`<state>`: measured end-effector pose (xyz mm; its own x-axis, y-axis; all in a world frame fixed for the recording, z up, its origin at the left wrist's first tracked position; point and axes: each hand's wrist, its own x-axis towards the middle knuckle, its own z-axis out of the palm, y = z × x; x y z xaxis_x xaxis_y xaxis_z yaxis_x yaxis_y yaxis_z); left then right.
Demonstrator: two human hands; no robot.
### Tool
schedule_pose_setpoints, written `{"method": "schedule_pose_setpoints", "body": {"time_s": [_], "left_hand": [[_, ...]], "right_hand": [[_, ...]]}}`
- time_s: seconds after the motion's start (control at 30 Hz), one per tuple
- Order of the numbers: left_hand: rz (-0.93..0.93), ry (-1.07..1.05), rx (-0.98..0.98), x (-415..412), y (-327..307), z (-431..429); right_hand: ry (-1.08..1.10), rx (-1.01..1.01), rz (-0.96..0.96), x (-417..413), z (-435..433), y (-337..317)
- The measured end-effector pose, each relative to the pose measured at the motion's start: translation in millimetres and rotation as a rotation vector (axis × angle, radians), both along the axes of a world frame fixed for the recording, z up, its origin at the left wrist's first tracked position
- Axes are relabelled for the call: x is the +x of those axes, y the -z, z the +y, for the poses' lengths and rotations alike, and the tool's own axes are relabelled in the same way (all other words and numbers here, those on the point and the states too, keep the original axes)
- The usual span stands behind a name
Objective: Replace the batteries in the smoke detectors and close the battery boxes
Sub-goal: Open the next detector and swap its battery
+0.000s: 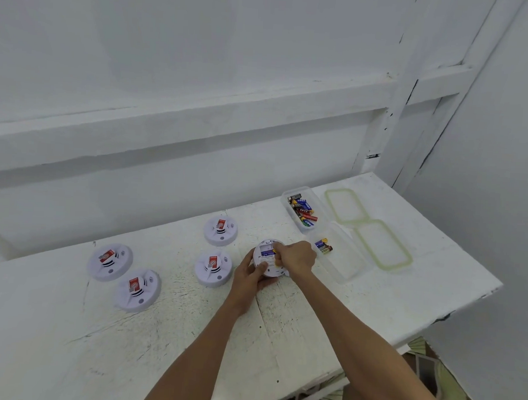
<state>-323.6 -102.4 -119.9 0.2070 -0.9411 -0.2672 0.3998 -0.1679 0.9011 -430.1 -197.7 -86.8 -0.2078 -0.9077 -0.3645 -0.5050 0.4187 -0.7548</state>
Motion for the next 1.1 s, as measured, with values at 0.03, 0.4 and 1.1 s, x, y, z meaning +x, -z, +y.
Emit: {"method": "schedule_pose_setpoints", "body": {"time_s": [0.03, 0.4, 1.1], "left_hand": [[-0.007, 0.000, -0.001, 0, 0, 0], [-0.058, 0.008, -0.009, -1, 1, 0], [-0.028, 0.038, -0.035, 1, -5, 3]], "right_hand": [[0.010, -0.001, 0.000, 0, -1, 4], [0.075, 0.009, -0.034, 3, -6, 8], [-0.140, -0.402, -0.068, -9, 22, -51]]}}
